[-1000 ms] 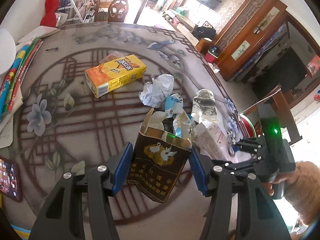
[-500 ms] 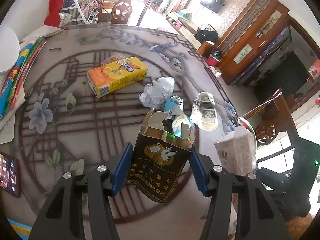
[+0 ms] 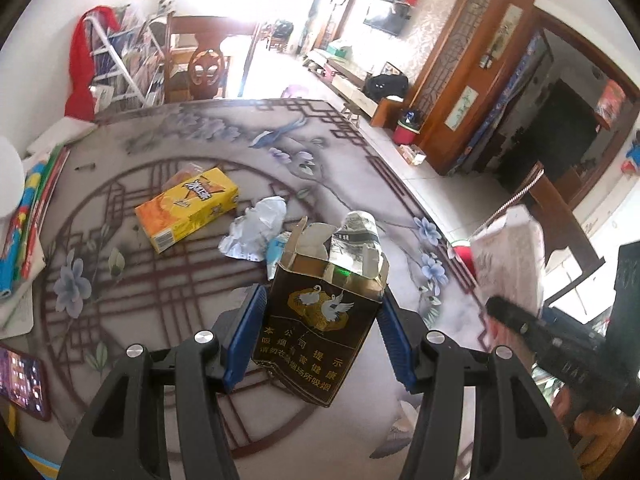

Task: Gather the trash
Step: 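Hold the cigarette box in the left gripper while the right grasps the pink-white paper carton, then carry the cigarette box and pink-white carton to the red bucket and release both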

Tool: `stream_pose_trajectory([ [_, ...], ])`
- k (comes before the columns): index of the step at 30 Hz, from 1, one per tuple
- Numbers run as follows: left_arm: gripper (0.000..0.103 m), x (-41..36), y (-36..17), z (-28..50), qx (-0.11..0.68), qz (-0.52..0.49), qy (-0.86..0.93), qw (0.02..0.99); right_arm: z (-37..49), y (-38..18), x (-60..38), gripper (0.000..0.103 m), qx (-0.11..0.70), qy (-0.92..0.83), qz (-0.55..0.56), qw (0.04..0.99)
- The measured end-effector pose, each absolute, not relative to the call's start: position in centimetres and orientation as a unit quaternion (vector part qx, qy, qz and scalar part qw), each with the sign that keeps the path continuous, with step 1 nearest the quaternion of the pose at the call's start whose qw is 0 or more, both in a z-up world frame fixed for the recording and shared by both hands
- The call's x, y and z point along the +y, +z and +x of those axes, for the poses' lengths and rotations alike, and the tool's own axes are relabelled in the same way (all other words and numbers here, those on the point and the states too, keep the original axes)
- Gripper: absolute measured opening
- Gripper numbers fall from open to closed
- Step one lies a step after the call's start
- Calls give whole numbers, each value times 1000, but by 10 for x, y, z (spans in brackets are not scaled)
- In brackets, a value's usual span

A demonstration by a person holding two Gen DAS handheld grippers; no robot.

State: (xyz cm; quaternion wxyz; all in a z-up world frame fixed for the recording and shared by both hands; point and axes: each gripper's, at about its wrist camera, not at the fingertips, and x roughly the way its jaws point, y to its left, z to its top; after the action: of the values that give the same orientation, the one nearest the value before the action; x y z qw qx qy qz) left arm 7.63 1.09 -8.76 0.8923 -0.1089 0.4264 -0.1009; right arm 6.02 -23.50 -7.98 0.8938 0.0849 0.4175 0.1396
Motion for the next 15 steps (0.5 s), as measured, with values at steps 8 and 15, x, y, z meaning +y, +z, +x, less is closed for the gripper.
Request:
stream_pose_trajectory([
  [8,54,-5,-87,70,433,-104,-100,890,58,-84,-253,46,419,125,98,894],
  [15,54,-22,-91,70,441,-104,-93,886,58,-87,-270,47,419,122,95,895],
])
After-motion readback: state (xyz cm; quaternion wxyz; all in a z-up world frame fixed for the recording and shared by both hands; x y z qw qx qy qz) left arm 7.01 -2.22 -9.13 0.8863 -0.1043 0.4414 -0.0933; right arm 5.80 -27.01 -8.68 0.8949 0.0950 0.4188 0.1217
